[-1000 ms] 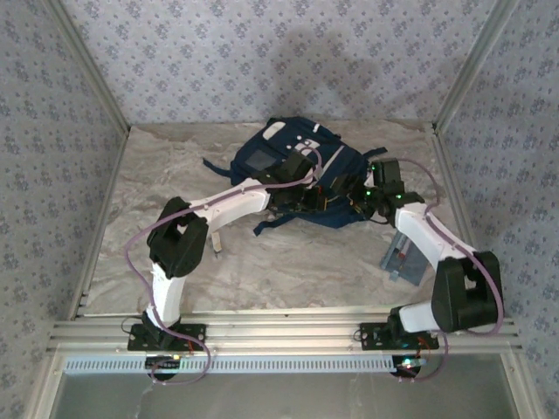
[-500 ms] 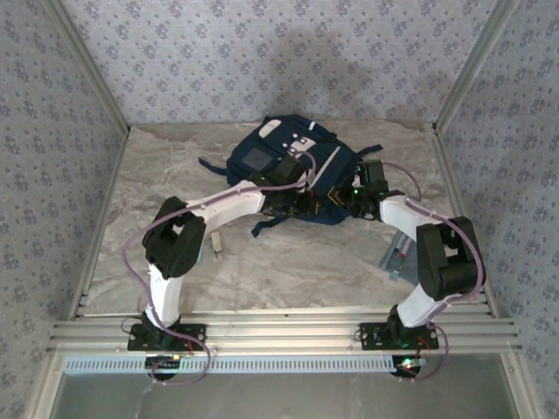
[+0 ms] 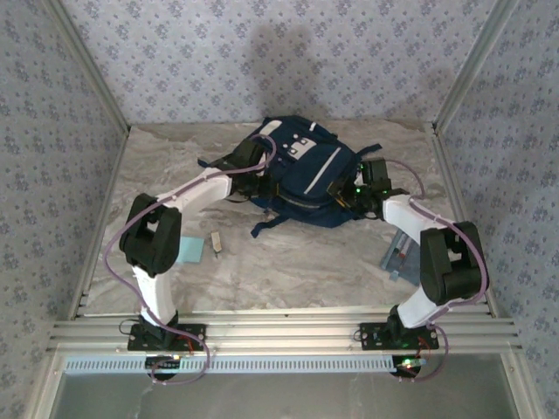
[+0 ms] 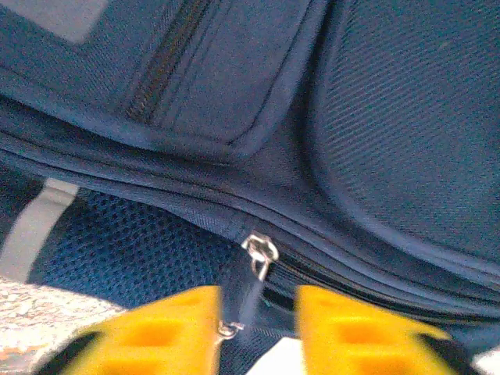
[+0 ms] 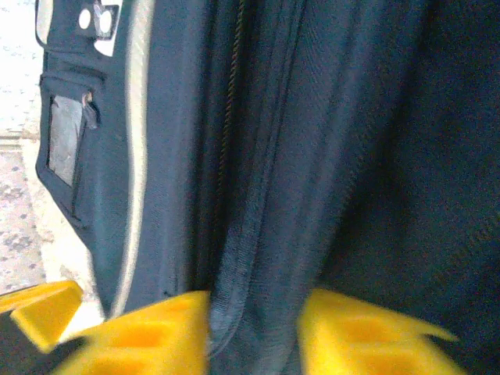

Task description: Pack books, pencil case, and school supplies into a backpack

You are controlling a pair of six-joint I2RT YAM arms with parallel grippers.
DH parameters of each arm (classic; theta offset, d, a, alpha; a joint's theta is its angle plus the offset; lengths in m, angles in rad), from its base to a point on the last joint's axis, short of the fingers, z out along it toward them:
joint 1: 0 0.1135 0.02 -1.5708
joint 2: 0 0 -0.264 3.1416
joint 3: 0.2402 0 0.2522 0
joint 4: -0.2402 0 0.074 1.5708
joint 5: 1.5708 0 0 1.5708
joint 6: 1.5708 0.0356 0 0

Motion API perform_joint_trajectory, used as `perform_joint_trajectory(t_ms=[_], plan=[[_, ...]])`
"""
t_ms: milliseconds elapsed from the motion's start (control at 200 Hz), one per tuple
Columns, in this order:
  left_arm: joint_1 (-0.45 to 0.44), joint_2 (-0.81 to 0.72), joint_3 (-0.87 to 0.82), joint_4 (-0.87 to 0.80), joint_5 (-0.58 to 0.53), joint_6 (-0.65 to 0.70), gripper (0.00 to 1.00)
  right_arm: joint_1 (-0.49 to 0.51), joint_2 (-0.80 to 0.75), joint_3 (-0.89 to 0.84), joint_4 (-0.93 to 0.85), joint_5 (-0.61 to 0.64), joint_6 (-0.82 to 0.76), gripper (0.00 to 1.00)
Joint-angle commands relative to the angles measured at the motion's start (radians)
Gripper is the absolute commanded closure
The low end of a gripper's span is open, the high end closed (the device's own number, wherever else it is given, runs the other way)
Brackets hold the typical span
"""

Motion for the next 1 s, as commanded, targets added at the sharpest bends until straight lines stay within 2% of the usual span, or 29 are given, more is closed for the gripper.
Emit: perform_joint_trajectory(t_ms=[0, 100, 115, 130, 295, 320, 355, 555, 635, 735, 845, 954, 994], plan=[[-0.018, -0.075, 0.024, -0.056, -0.018, -0.006, 0.42, -0.021, -0.067, 0.068, -0.142, 0.055, -0.108, 0.31], [-0.054, -0.116, 0.007, -0.075, -0.015, -0.017, 0.35, -0.058, -0.136, 0.077, -0.288, 0.097, -0.177, 0.24], [-0.062, -0.124, 0.003, -0.072, -0.015, -0.02, 0.29, -0.066, -0.148, 0.073, -0.307, 0.102, -0.183, 0.24], [-0.069, -0.131, -0.003, -0.07, -0.014, -0.023, 0.27, -0.073, -0.16, 0.067, -0.326, 0.109, -0.186, 0.24], [-0.146, -0.184, -0.072, 0.021, 0.024, -0.069, 0.27, -0.216, -0.28, -0.031, -0.461, 0.258, -0.256, 0.23], [-0.155, -0.185, -0.079, 0.041, 0.034, -0.077, 0.26, -0.237, -0.291, -0.049, -0.475, 0.296, -0.262, 0.16], [-0.169, -0.181, -0.086, 0.061, 0.044, -0.085, 0.26, -0.275, -0.306, -0.07, -0.492, 0.336, -0.272, 0.14], [-0.226, -0.125, -0.064, 0.12, 0.142, -0.102, 0.27, -0.462, -0.358, -0.197, -0.503, 0.422, -0.288, 0.12], [-0.245, -0.108, -0.048, 0.122, 0.155, -0.101, 0.27, -0.531, -0.371, -0.258, -0.472, 0.4, -0.274, 0.11], [-0.255, -0.093, -0.033, 0.119, 0.165, -0.104, 0.27, -0.621, -0.349, -0.309, -0.411, 0.296, -0.268, 0.1], [-0.255, -0.088, -0.026, 0.113, 0.168, -0.103, 0.27, -0.64, -0.286, -0.312, -0.351, 0.248, -0.311, 0.11], [-0.254, -0.089, -0.019, 0.102, 0.158, -0.099, 0.27, -0.629, -0.233, -0.307, -0.305, 0.177, -0.32, 0.18], [-0.254, -0.09, -0.018, 0.1, 0.155, -0.1, 0.27, -0.628, -0.215, -0.308, -0.284, 0.151, -0.323, 0.25]])
